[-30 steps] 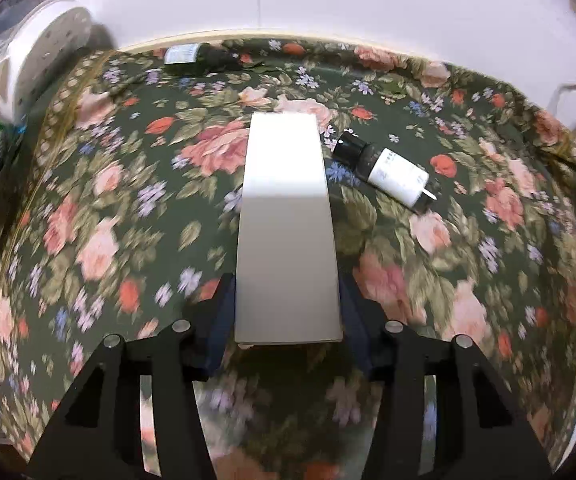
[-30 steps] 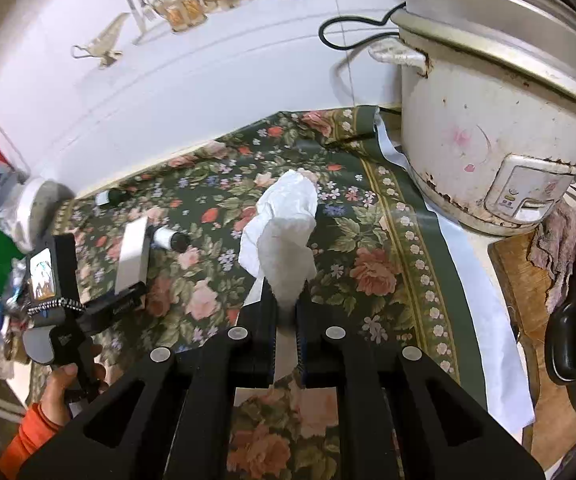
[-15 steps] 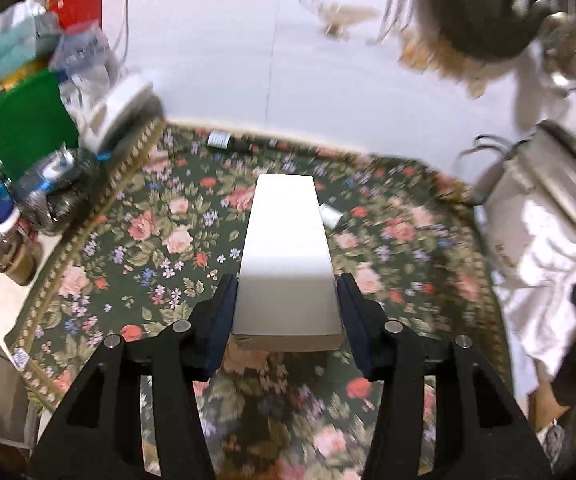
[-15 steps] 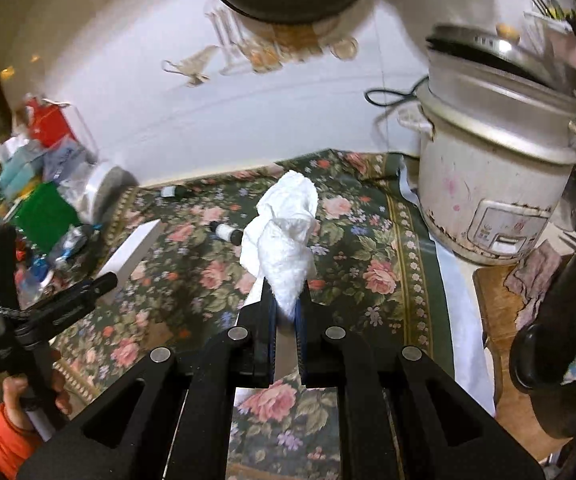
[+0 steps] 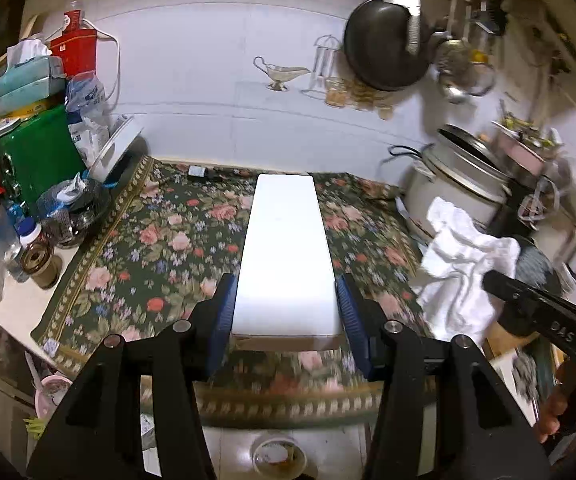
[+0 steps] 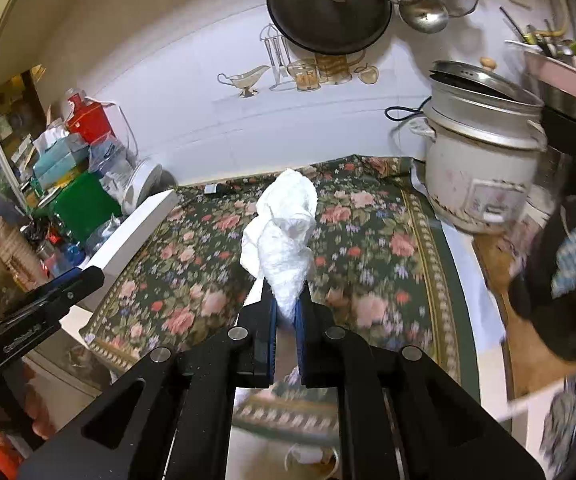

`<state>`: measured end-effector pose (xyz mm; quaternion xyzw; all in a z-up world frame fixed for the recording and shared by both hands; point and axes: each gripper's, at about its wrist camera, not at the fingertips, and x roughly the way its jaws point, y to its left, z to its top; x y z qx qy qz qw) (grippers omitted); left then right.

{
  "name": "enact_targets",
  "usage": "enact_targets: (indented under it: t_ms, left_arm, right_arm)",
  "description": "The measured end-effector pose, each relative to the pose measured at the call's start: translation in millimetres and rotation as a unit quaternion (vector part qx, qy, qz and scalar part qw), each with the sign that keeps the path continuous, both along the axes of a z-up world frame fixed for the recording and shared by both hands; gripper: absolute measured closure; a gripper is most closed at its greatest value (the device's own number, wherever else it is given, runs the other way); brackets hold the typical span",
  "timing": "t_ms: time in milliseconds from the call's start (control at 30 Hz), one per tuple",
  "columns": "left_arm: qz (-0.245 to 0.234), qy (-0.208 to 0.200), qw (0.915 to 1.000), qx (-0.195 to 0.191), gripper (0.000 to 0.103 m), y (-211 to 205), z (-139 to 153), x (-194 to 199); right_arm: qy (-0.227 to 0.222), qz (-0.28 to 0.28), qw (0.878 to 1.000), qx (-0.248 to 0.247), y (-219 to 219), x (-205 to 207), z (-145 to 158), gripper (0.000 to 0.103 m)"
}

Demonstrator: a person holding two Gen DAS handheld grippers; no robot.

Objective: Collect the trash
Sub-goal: 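Carry the white box and tissue down toward the floor bin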

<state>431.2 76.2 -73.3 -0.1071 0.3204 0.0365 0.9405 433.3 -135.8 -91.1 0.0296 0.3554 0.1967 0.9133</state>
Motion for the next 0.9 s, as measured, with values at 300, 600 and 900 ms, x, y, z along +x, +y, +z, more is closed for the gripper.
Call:
enact_targets:
  t_ms: [300,600,900]
  left_arm:
    - [-0.036,0.026,0.9990,0.001,0.053,16.0,-25.6,-107.5]
    - [-0.056,0.094,0.9939,-0.016,0.053,17.8,-78.2,-157.4]
    - [-0.066,0.175,0.9815,-0.041,0.053,-10.3,-182.2,-144.1]
  right_arm:
    - [0.033,-0.020,0.999,0.002,21.1,-94.4,-30.1,0.095]
    - [0.113,-0.024,0.993,-0.020,30.0,-142.2,-86.9,0.095]
    - [0.191,-0.048,0.979,-0.048,4.0,-143.5,-183.1,0.095]
